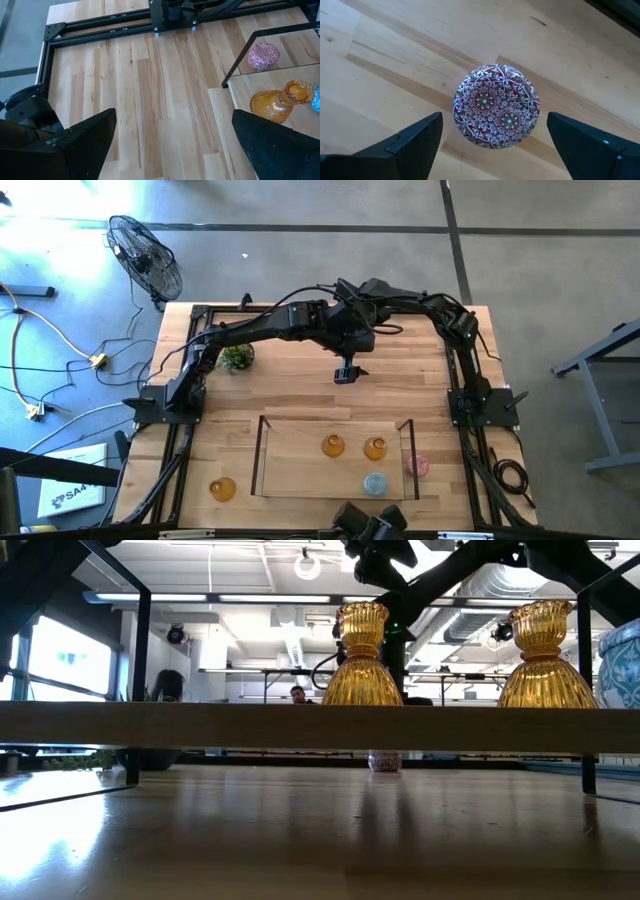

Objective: Pick & Place candle stick holders
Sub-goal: Put the red patterned scented candle on the shelf

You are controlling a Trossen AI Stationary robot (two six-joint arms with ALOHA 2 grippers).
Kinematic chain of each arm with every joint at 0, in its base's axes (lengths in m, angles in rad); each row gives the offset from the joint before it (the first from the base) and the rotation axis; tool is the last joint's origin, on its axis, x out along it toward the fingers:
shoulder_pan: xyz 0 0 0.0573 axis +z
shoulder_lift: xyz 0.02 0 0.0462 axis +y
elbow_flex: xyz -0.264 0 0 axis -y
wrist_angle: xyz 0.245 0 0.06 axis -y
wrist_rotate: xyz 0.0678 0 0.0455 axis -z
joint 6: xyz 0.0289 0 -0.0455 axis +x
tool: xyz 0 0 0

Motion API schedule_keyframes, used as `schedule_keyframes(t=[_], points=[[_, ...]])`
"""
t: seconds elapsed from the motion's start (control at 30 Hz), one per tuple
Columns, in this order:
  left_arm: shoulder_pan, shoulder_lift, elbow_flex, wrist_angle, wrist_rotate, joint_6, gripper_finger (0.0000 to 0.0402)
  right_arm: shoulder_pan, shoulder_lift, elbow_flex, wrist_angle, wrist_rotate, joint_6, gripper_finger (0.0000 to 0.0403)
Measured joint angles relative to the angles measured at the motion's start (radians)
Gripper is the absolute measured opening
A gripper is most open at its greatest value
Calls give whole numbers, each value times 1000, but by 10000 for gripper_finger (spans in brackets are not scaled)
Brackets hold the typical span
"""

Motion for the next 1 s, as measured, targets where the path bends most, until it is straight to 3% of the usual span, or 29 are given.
schedule_keyframes(t=[0.7, 1.0], points=[[0, 0, 0, 0, 0, 0, 390, -6, 82, -8, 43, -11, 14, 353], [0, 0, 0, 0, 0, 0, 390, 3, 84, -8, 13, 109, 88, 338]])
